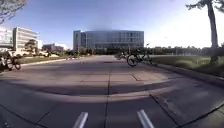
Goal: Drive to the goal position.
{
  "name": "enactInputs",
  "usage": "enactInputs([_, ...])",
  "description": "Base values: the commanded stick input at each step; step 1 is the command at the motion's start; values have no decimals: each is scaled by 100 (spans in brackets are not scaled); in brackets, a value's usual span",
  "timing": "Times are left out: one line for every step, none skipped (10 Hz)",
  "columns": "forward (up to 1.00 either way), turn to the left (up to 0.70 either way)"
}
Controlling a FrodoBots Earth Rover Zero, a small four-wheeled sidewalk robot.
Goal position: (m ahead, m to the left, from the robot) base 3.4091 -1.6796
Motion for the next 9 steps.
enactInputs([0,0])
enactInputs([3,0])
enactInputs([32,0])
enactInputs([45,0])
enactInputs([45,0])
enactInputs([45,0])
enactInputs([45,0])
enactInputs([45,0])
enactInputs([45,0])
